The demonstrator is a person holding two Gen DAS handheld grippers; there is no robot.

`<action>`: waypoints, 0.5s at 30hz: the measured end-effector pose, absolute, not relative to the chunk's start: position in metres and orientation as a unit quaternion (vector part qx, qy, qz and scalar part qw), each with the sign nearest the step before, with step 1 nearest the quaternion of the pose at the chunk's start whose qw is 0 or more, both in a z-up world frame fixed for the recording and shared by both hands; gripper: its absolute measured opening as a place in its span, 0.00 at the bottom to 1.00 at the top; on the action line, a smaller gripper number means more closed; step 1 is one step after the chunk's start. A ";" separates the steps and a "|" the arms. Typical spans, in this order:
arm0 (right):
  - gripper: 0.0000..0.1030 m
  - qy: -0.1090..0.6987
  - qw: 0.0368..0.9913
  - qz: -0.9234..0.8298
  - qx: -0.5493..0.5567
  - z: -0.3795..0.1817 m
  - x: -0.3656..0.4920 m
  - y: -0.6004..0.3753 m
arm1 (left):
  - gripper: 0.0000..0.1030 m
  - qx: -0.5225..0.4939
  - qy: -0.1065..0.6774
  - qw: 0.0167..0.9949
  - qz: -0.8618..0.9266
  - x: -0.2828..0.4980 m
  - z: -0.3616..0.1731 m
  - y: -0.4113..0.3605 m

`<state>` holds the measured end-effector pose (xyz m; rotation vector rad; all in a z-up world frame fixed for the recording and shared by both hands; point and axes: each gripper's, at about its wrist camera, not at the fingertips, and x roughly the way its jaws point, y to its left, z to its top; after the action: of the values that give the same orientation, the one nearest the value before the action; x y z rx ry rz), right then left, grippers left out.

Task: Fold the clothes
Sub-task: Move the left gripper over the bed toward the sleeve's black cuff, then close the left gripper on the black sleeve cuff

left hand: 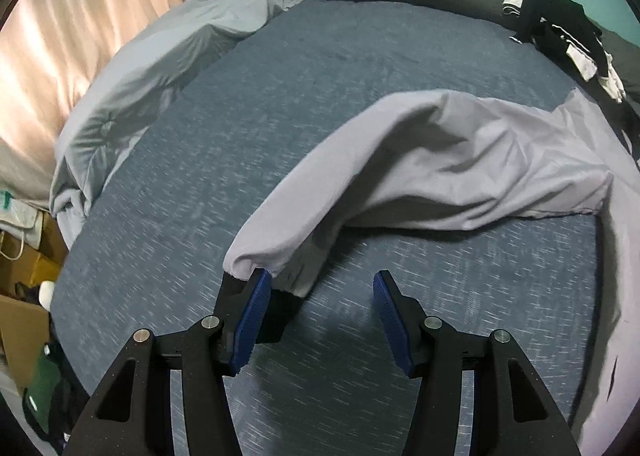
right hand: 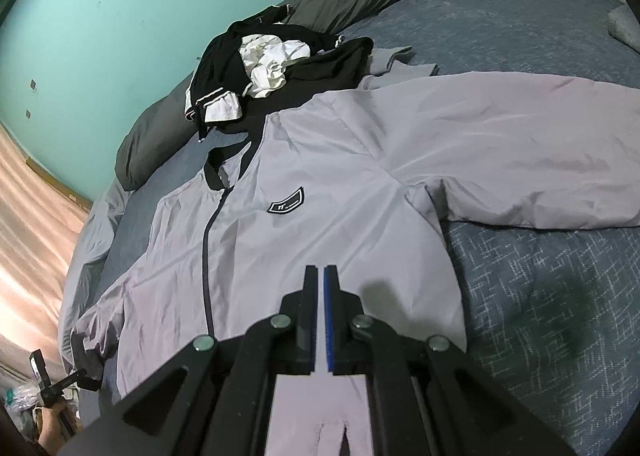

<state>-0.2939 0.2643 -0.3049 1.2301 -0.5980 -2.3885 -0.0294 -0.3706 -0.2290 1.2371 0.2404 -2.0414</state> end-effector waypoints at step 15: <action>0.02 -0.205 0.197 -0.851 0.441 -0.308 -0.295 0.257 | 0.56 0.459 0.092 0.396 -0.790 -0.005 -0.227 -0.409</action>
<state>-0.2954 0.2571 -0.3077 1.2360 -0.5729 -2.3838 -0.0046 -0.4093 -0.2267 1.1641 0.2325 -2.0018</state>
